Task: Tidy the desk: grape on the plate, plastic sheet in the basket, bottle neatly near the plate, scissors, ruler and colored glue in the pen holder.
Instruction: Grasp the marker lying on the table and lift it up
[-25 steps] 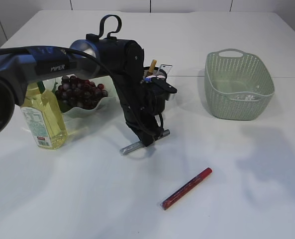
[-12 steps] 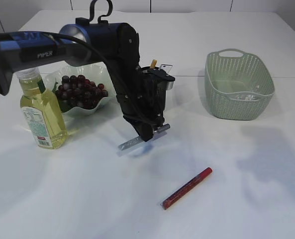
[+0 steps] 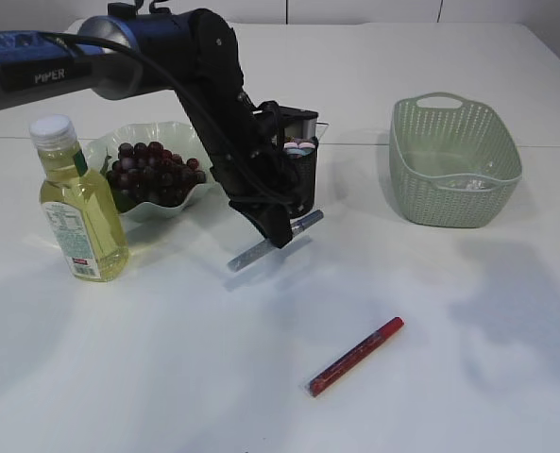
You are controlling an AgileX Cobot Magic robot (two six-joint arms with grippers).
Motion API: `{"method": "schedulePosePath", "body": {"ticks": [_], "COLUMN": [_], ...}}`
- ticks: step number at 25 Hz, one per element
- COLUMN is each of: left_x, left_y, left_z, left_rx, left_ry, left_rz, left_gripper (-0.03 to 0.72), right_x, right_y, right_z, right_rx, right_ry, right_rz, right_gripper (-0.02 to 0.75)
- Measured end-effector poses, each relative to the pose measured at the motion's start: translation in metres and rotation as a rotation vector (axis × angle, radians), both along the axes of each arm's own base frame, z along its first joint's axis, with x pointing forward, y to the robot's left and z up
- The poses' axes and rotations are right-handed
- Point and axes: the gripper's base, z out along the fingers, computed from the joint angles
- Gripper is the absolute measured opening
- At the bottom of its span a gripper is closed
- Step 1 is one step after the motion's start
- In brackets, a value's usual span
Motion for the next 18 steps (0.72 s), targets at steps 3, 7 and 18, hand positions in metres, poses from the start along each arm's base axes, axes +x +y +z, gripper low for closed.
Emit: {"method": "schedulePosePath", "body": {"ticks": [3,7,18], "left_x": [0.001,0.002,-0.023], "left_y": [-0.001,-0.001,0.028], "left_z": [0.007,0.017,0.016], "left_rx": [-0.022,-0.048,-0.137], "left_ry": [-0.016,-0.046,-0.307], "left_rz": [0.037,0.101,0.292], "left_gripper": [0.029,0.029,0.030], "right_x": [0.000,0.000,0.000], "right_y": [0.000,0.000,-0.001], "right_z": [0.000,0.000,0.000], "right_rx": [-0.002,-0.002,-0.016], "right_ry": [0.000,0.000,-0.001], "right_rz": [0.002,0.002,0.004], "right_gripper": [0.423,0.423,0.423]}}
